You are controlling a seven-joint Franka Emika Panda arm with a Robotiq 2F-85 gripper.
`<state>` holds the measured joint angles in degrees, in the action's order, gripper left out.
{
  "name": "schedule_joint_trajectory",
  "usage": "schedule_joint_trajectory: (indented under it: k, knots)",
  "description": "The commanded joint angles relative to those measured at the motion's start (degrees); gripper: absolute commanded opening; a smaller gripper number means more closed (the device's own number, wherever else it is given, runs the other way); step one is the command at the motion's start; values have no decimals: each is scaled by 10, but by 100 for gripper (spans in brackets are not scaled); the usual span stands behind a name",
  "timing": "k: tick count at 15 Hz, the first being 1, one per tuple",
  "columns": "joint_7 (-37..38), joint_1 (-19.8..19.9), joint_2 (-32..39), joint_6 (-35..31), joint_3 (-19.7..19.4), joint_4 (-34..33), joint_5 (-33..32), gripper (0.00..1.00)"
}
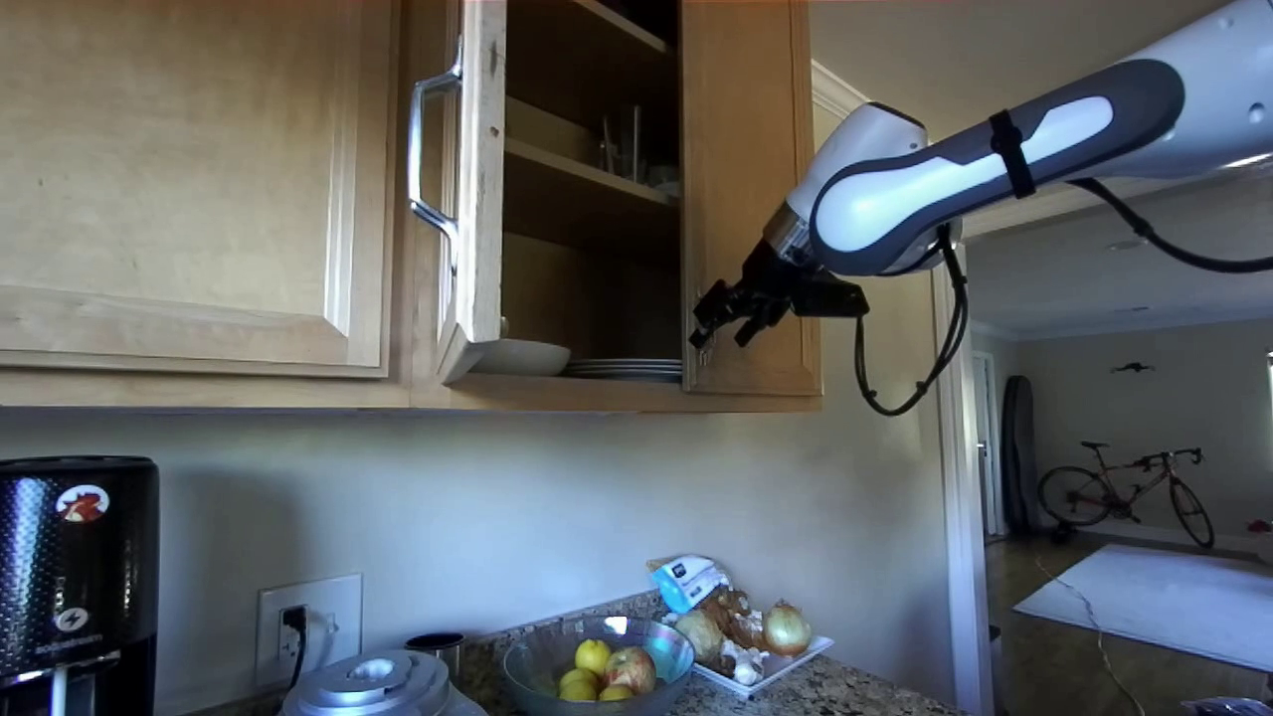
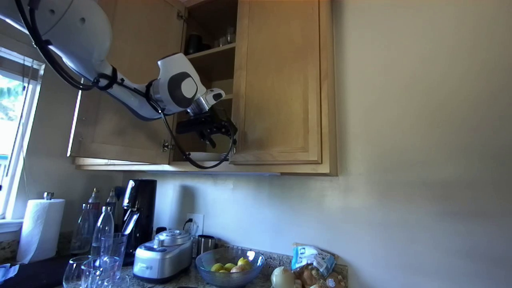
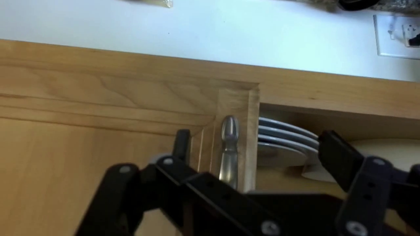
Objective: Open the top drawer door on the right
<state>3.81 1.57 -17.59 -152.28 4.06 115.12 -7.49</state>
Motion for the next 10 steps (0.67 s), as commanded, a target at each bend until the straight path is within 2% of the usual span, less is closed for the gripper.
schedule_joint_trajectory:
  k: [1, 2, 10]
  knots:
    - [22, 13, 11, -6, 5, -24, -19, 87]
    - [23, 15, 14, -6, 5, -30, -21, 72]
    - [37, 18, 47, -8, 6, -60, -50, 20]
